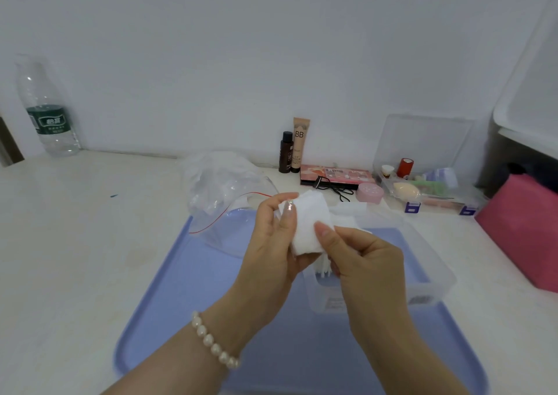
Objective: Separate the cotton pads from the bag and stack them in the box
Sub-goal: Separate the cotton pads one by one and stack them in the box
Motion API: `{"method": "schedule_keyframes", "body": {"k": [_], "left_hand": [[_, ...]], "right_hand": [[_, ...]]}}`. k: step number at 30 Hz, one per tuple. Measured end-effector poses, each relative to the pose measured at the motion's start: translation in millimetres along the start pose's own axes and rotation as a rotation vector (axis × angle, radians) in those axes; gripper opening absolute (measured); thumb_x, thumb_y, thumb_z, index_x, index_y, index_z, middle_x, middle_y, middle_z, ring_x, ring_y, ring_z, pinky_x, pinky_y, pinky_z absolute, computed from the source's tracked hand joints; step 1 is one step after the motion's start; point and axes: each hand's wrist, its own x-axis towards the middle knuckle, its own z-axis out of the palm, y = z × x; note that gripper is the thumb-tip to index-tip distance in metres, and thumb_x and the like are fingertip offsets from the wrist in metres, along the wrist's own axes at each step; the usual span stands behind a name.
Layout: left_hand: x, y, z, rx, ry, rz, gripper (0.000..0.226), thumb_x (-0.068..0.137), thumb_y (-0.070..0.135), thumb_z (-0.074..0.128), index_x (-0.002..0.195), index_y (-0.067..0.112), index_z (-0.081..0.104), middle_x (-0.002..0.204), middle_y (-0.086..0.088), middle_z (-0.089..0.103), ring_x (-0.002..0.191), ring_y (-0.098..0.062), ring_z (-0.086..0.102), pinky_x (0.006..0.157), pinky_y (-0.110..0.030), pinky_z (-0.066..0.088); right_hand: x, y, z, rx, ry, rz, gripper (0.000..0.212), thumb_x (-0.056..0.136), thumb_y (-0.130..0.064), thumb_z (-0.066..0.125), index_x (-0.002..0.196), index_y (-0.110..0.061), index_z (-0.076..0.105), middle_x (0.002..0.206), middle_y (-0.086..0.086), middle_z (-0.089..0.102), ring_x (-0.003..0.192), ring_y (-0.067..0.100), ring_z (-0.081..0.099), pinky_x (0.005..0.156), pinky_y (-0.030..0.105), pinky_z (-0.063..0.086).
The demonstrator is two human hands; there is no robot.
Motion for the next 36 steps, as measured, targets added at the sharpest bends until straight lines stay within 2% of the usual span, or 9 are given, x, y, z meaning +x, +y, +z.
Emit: {"method": "schedule_keyframes", "body": {"k": [5,10,13,15,19,23,29,32,36], "left_hand": [[0.6,-1.0,-1.6,0.022,0.025,0.009,0.021,0.088,0.025,0.050,0.109,0.020,0.051,0.104,-0.006,0.063,0.088,-0.018,0.066,0.073,-0.034,0.058],[2.1,2.1,-3.6,0.020,0.077,0.036,0.015,0.098,0.017,0.040,0.109,0.017,0.050,0.114,-0.015,0.060,0.085,-0.019,0.069,0.066,-0.033,0.058],[4.6,6.3,-5.4,0.009,0.136,0.066,0.017,0.099,0.016,0.038,0.111,0.017,0.050,0.116,-0.013,0.061,0.093,-0.024,0.068,0.070,-0.037,0.059],[5.9,8.5,-6.5,0.027,0.179,0.070,0.016,0.099,0.017,0.039,0.110,0.018,0.051,0.114,-0.012,0.061,0.099,-0.027,0.066,0.072,-0.037,0.059],[5.5,7.9,-8.0,0.126,0.216,0.073,0.013,0.099,0.018,0.041,0.105,0.022,0.052,0.108,-0.009,0.061,0.095,-0.025,0.066,0.067,-0.034,0.059],[3.4,5.6,-7.2,0.209,0.185,0.096,0.012,0.098,0.018,0.043,0.101,0.026,0.052,0.108,-0.009,0.060,0.094,-0.023,0.065,0.069,-0.033,0.059],[1.1,2.1,-5.3,0.213,0.172,0.101,0.012,0.098,0.016,0.043,0.103,0.025,0.049,0.111,-0.006,0.060,0.093,-0.015,0.065,0.075,-0.032,0.058],[-0.5,-1.0,-3.8,0.229,0.192,0.116,0.013,0.098,0.013,0.045,0.104,0.023,0.049,0.098,-0.002,0.064,0.079,-0.009,0.066,0.072,-0.030,0.057],[-2.7,-1.6,-1.7,0.253,0.198,0.180,0.022,0.094,0.001,0.048,0.102,0.021,0.048,0.074,0.009,0.067,0.069,-0.008,0.062,0.060,-0.024,0.052]], "right_hand": [[-1.3,-3.3,0.3,0.008,-0.031,0.002,0.011,0.079,-0.015,0.070,0.070,-0.011,0.074,0.042,-0.013,0.055,0.040,-0.001,0.047,0.040,0.009,0.037],[-2.0,-2.3,-0.4,-0.002,0.021,-0.087,0.038,0.083,-0.025,0.063,0.046,-0.013,0.064,0.041,-0.001,0.044,0.041,0.006,0.038,0.040,0.010,0.035],[2.2,-3.4,-7.3,-0.037,0.030,-0.169,0.019,0.084,-0.013,0.064,0.070,-0.023,0.073,0.046,-0.007,0.055,0.045,0.003,0.047,0.047,0.007,0.039],[6.1,-5.8,-14.2,-0.091,-0.009,-0.218,0.027,0.083,-0.004,0.063,0.080,-0.030,0.070,0.057,-0.009,0.065,0.052,0.002,0.057,0.054,0.008,0.044],[9.5,-16.1,-22.9,-0.042,-0.068,-0.253,0.032,0.084,0.004,0.059,0.093,-0.025,0.067,0.080,-0.009,0.070,0.058,0.007,0.066,0.056,0.011,0.049],[10.7,-19.0,-25.1,0.010,-0.160,-0.237,0.040,0.078,0.007,0.062,0.102,-0.025,0.063,0.088,-0.014,0.072,0.064,0.014,0.070,0.058,0.014,0.052],[5.8,-7.7,-14.0,0.248,-0.047,-0.066,0.024,0.076,-0.024,0.057,0.095,-0.021,0.071,0.090,-0.011,0.074,0.088,0.022,0.070,0.075,0.034,0.058],[-4.4,-2.4,-2.5,0.265,0.011,-0.038,0.022,0.074,-0.023,0.061,0.092,-0.026,0.072,0.085,-0.010,0.074,0.083,0.021,0.071,0.073,0.033,0.059],[-13.6,2.2,12.5,0.395,0.026,0.011,0.016,0.064,-0.011,0.069,0.077,-0.016,0.076,0.088,0.010,0.073,0.081,0.034,0.070,0.057,0.028,0.057]]}}
